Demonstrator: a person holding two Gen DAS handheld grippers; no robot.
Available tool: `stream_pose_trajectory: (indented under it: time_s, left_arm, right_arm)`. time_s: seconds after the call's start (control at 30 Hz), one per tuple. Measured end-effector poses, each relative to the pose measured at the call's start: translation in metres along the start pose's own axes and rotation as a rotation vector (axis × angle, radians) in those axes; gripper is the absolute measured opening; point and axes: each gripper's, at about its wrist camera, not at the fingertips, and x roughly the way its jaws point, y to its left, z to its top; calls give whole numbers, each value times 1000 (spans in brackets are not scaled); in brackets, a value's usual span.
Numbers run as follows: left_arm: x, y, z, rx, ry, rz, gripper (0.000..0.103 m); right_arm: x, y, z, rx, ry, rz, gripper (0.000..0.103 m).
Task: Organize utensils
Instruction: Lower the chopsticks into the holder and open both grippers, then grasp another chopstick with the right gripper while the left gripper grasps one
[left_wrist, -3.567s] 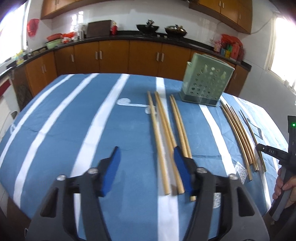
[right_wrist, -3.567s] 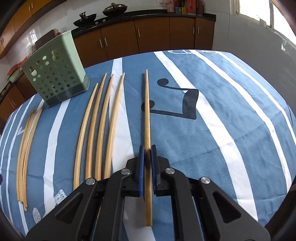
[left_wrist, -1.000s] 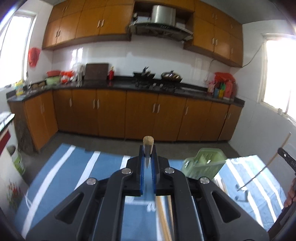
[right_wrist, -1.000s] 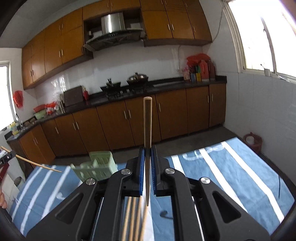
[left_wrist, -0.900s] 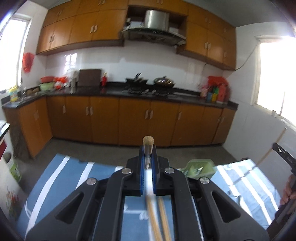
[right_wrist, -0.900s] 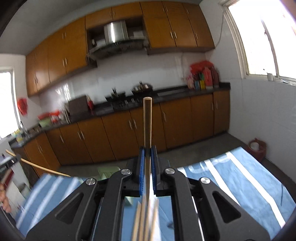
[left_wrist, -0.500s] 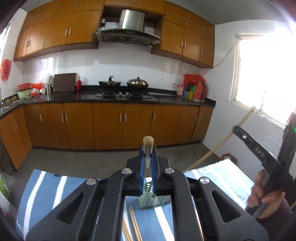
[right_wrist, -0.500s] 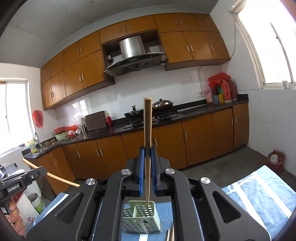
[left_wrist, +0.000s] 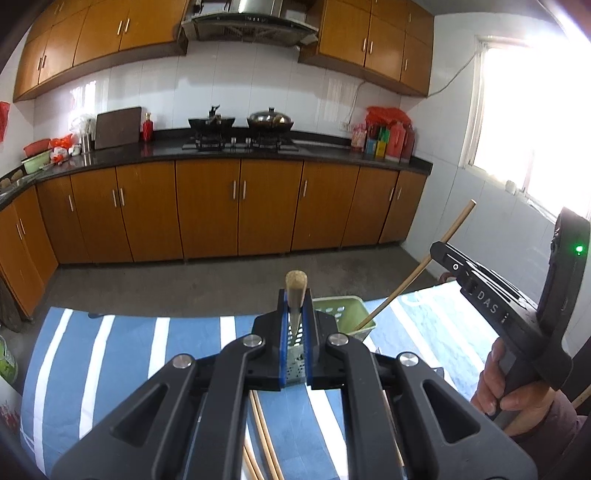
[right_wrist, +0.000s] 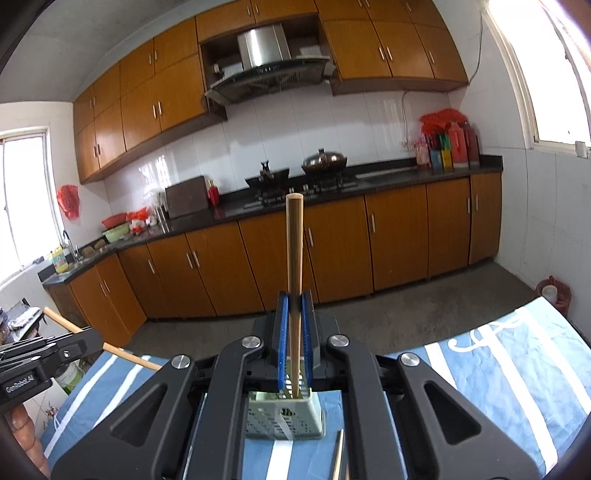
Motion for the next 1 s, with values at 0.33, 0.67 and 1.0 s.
stream_pose_trajectory:
  time_s: [0.33, 0.67, 1.0]
  left_arm:
    - [2, 11, -9, -47, -6, 15, 15]
    - [-48, 37, -38, -83, -74, 99, 29]
    - [-8, 79, -151, -122, 167, 222, 31]
  right_arm:
    - [-18, -6, -3, 17, -9, -16, 43]
    - [-64, -44, -36, 26, 19, -104, 43]
    - [-7, -75, -173, 47, 485, -148, 21]
